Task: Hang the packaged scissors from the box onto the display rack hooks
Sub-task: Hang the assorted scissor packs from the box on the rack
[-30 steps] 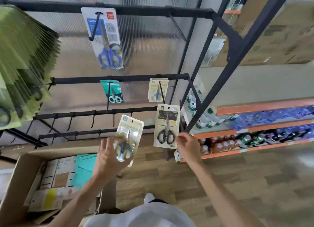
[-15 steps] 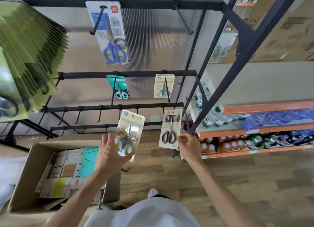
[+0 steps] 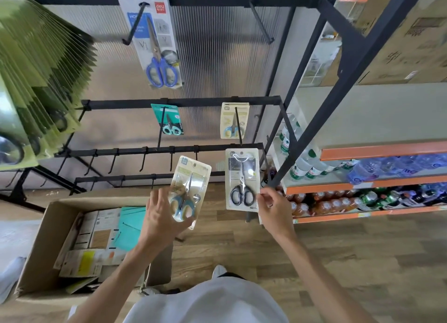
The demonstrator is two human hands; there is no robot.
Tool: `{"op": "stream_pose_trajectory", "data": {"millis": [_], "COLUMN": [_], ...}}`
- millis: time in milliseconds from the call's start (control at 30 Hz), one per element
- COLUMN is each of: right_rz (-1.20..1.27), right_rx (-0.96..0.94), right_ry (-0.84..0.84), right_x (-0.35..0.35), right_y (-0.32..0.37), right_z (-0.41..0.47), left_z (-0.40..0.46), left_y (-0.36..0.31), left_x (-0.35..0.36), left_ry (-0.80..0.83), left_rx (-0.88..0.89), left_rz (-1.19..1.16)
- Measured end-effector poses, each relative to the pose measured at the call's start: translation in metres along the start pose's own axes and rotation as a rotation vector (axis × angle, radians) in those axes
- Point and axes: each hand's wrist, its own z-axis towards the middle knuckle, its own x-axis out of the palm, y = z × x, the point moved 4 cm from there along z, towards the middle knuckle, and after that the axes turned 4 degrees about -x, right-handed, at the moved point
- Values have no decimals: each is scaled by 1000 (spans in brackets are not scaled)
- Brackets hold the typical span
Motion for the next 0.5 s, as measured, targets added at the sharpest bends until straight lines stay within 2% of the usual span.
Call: {"op": "stream_pose_trajectory", "data": {"millis": [500], "right_rz": [53], "right_rx": [85], "right_ry": [4], "right_x": [8], "right_y": [-2], "right_z": [19], "left_z": [-13], "left_y": [-2], "left_x": [-5], "left_ry": [1], "left_rx": [-24], "left_rz": [14]}}
